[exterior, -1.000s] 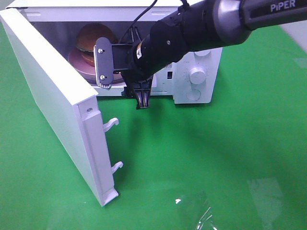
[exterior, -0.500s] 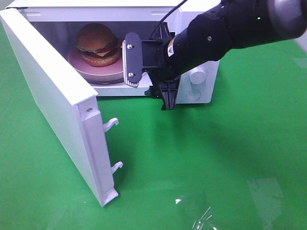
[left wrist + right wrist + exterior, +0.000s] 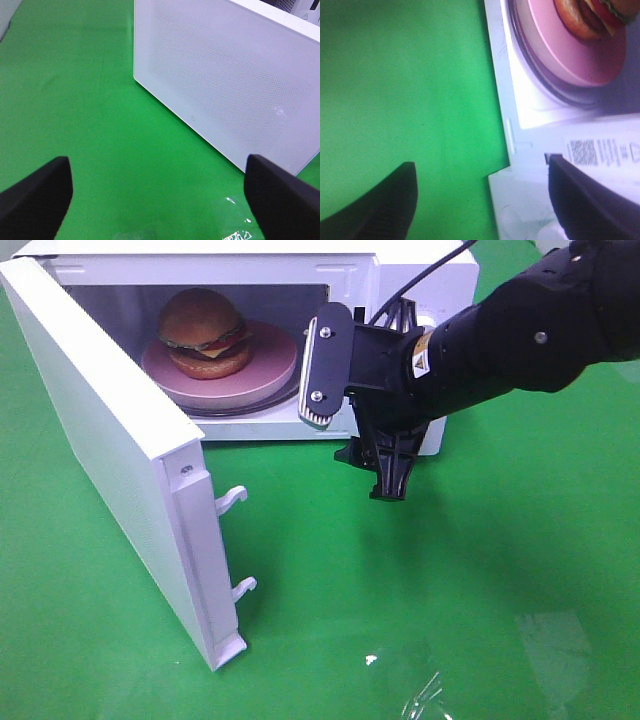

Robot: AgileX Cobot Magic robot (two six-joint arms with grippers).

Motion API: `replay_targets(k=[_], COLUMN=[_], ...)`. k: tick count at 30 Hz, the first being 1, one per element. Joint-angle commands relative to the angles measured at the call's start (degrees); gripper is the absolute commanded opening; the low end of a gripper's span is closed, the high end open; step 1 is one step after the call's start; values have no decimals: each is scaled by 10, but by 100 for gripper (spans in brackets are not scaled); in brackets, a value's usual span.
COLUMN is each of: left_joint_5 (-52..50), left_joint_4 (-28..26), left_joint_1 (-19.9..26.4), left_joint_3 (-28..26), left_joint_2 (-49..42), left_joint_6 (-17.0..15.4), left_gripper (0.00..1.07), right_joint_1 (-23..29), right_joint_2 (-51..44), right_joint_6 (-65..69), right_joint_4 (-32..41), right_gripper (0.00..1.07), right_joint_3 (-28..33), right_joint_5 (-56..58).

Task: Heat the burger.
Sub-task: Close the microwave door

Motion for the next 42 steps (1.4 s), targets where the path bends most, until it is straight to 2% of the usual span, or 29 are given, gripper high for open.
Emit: replay_targets(k=[1,2,5,9,13,24,33,42], left_joint_5=[-5,-5,-5,-5,-5,-5,-5,-5], left_joint_4=[-5,-5,-5,-5,-5,-5,-5,-5], left_joint_1=[2,2,2,2,2,2,2,2], left_joint_3=[2,2,2,2,2,2,2,2], left_joint_2=[-7,-7,-7,-7,-7,-7,-7,-7], left_joint_6=[-1,-1,-1,-1,-1,-1,-1,-1], left_gripper=[85,85,85,85,85,85,85,85], right_joint_1=[-5,-5,-5,-5,-5,-5,-5,-5], right_joint_2=[-44,-44,-82,-115,-166,-274,-358,-423], right_joint_6=[133,133,263,357,449,512,528,555], right_joint_4=[1,1,1,1,1,15,17,17], right_gripper=[72,72,72,73,81,79,76,76], right_joint_3=[31,31,56,77,121,189,189,189], right_joint_5=[-3,-3,0,6,25,166,327,402])
